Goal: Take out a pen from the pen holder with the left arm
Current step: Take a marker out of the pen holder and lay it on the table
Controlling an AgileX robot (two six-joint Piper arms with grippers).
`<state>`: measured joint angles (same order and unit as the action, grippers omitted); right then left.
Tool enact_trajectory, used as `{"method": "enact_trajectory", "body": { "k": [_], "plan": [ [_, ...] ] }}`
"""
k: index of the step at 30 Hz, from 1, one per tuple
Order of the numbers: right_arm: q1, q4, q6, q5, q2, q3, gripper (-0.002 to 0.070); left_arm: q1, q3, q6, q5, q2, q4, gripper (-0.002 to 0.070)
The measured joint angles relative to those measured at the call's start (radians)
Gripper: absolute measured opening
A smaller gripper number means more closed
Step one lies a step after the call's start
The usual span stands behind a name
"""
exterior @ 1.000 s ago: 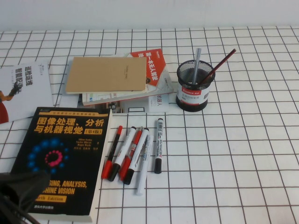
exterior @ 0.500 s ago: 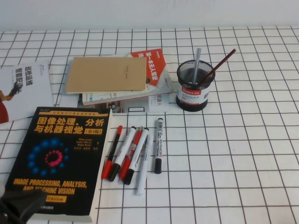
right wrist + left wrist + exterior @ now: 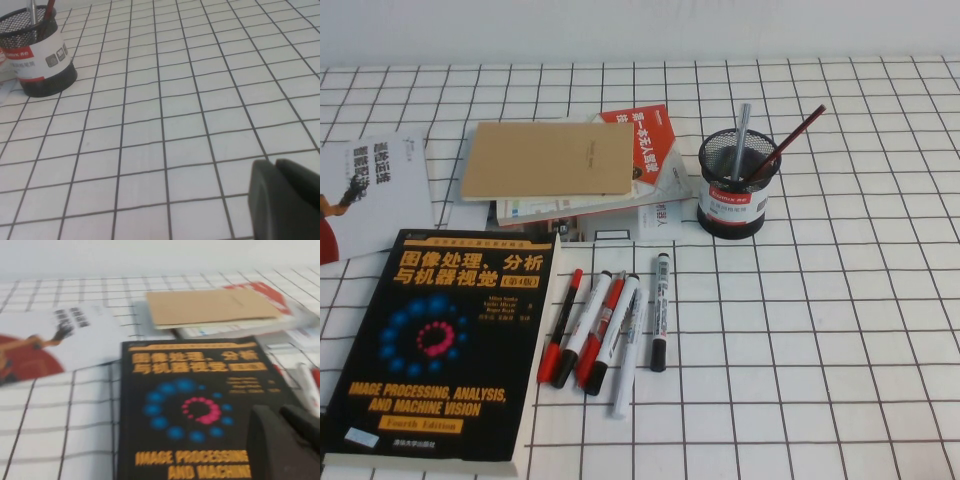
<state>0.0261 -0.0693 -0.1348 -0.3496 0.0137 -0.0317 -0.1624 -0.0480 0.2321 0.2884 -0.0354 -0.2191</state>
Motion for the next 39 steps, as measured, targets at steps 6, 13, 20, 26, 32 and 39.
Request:
{"method": "enact_trajectory", "body": {
  "k": [6,13,20,26,32,39],
  "plan": [
    [0.000,0.000,0.000,0.000,0.000,0.000,-0.0017,0.130,0.074,-0.143,-0.039,0.043,0.014,0.0001],
    [0.000,0.000,0.000,0.000,0.000,0.000,-0.0017,0.143,0.073,-0.155,-0.030,0.043,0.169,0.0001],
    [0.000,0.000,0.000,0.000,0.000,0.000,-0.0016,0.143,0.073,-0.152,0.068,0.044,0.180,0.0001],
    [0.000,0.000,0.000,0.000,0.000,0.000,-0.0017,0.143,0.073,-0.148,0.086,0.044,0.161,0.0001],
    [0.000,0.000,0.000,0.000,0.000,0.000,-0.0016,0.143,0.073,-0.148,0.086,0.044,0.161,0.0001],
    [0.000,0.000,0.000,0.000,0.000,0.000,-0.0017,0.105,0.073,-0.148,0.086,0.045,0.159,0.0001]
  ]
}}
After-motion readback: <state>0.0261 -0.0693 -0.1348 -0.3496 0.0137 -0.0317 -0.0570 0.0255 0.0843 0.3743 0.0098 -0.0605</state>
